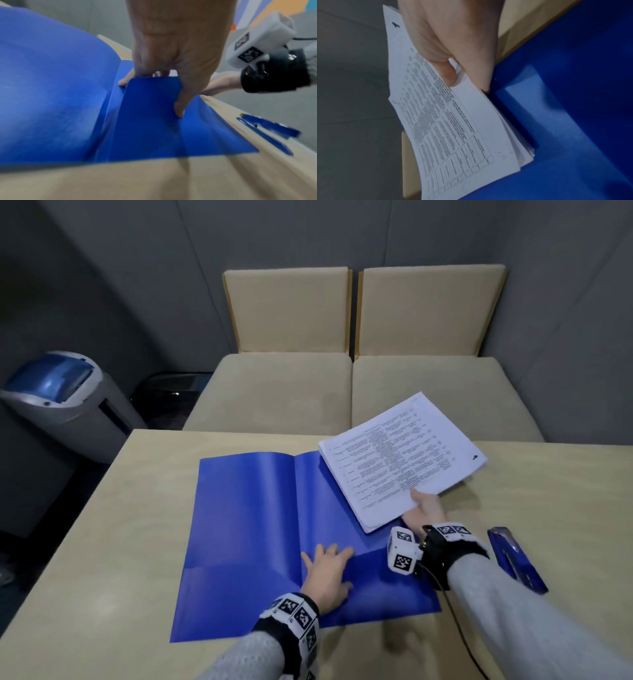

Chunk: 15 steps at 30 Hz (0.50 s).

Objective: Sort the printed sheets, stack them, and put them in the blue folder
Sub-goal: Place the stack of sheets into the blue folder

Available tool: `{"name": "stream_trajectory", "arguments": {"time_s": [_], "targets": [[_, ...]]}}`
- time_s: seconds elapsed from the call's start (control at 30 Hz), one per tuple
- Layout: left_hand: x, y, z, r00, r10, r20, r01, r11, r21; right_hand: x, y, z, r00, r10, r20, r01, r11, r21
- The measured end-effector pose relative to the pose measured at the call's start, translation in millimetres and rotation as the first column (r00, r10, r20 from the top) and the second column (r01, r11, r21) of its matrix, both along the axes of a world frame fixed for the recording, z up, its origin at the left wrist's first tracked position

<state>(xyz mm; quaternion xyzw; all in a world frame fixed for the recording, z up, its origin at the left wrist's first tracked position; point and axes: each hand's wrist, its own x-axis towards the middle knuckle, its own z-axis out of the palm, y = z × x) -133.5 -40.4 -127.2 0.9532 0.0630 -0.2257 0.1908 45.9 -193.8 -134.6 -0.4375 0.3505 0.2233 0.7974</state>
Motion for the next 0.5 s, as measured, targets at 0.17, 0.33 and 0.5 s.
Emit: {"name": "stream_trajectory", "arguments": {"time_s": [0.17,0.33,0.5], "targets": [[-10,3,-6,0.888,-0.208,0.410,0.169,0.977,0.129,-6,23,-3,0.985,0.129,0.114,-0.134,0.990,0.037],[0,6,-14,0.811,-0.328,0.484,0.324,0.941,0.094,-20,18,-1,0.921,0.331,0.204,-0.336,0.942,-0.011],[13,4,-9,0.937,-0.154,0.313,0.231,0.946,-0.226,-24,19,-6,0.868,0.449,0.213,-0.436,0.893,-0.110]]}}
